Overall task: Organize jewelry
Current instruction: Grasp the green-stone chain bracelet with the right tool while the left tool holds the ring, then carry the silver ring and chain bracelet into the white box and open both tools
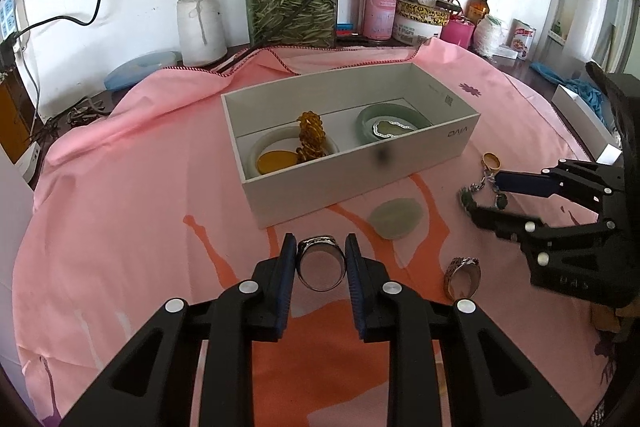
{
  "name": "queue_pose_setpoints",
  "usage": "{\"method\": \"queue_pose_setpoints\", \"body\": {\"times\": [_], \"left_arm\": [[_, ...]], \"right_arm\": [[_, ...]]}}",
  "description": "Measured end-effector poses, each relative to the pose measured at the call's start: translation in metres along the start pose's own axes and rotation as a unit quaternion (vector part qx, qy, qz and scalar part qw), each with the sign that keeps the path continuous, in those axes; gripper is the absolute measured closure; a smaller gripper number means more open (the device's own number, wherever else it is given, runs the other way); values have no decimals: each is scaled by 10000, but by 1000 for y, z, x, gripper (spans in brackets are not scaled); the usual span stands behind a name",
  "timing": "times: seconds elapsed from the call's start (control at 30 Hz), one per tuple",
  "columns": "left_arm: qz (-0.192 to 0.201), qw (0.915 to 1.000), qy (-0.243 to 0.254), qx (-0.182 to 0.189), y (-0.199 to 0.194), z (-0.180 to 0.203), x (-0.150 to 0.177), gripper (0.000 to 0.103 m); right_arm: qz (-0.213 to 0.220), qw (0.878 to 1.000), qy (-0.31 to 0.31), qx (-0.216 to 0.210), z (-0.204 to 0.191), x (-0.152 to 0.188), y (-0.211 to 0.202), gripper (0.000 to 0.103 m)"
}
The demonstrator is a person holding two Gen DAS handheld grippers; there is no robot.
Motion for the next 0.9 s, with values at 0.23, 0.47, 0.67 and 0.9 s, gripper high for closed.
{"method": "queue_pose_setpoints", "body": {"times": [0.23, 0.47, 0.67, 0.9], "left_arm": [[-1, 10000, -3, 64, 1, 1, 1, 78], [203, 9997, -68, 73, -9, -1, -3, 78], [340, 9993, -171, 51, -18, -6, -8, 78], [512, 9984, -239, 22, -28, -10, -12, 78]], "right_arm": [[-3, 9983, 300, -505, 0, -4, -6, 76], [396, 9927, 661, -927, 6, -17, -31, 76], [569, 9879, 849, -1163, 10, -23, -45, 76], [776, 9862, 819, -1210, 8, -28, -56, 76]]}}
Point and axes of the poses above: each gripper's, at about its wrist camera, not at the fingertips, and y roughly the way its jaws point, z to its right, x to its underside, the point moved 7 cm from there along y, roughly the way its jaws point, and after that the axes turned 9 degrees about y, right-handed, at the moved point
